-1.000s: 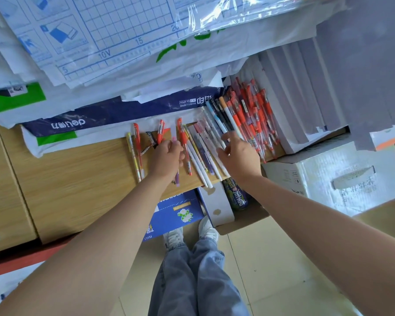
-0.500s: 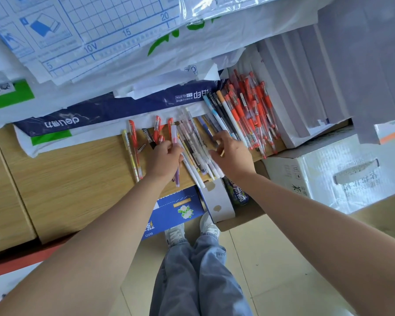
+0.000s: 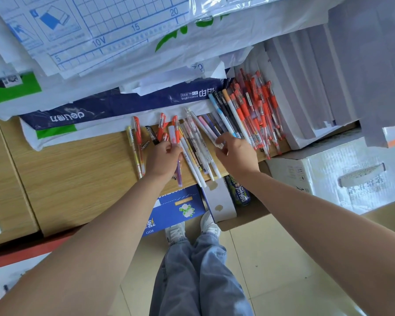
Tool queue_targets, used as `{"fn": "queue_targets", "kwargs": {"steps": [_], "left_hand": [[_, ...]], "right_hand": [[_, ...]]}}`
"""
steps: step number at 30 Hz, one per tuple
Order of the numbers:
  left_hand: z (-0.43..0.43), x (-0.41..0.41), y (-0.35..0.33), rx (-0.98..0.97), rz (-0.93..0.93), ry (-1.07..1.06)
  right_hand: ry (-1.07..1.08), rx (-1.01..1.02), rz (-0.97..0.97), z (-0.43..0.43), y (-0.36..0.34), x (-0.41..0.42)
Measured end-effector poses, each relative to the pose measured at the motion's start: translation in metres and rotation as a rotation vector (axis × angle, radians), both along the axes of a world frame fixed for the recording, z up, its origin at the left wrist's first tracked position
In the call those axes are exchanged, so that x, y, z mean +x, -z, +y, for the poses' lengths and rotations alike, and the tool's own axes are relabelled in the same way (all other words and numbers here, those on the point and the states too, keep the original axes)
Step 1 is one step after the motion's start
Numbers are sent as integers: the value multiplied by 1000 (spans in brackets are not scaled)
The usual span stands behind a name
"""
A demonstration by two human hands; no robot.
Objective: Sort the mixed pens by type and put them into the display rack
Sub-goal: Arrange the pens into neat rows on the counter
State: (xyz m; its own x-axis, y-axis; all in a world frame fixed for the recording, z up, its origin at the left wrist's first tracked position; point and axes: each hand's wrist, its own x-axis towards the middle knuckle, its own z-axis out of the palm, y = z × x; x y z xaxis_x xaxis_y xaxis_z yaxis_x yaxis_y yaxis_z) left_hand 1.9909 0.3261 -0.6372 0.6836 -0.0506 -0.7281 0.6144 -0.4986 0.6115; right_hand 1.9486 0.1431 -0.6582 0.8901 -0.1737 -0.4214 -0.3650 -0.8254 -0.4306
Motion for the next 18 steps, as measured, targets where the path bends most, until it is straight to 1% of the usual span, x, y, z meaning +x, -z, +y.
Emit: {"fn": "queue_targets", "kwargs": {"steps": [4, 11, 15, 18], "left_hand": [[1, 0, -3, 9, -14, 2], [5, -1, -4, -18, -14, 1], [8, -2, -2, -23, -12, -7], [8, -2, -5, -24, -20, -15]], "right_hand": [[23, -136, -4, -2, -2, 4], [-31, -245, 119, 11, -1, 13], [2, -220, 172, 9, -4, 17], [44, -151, 180, 5, -8, 19]]}}
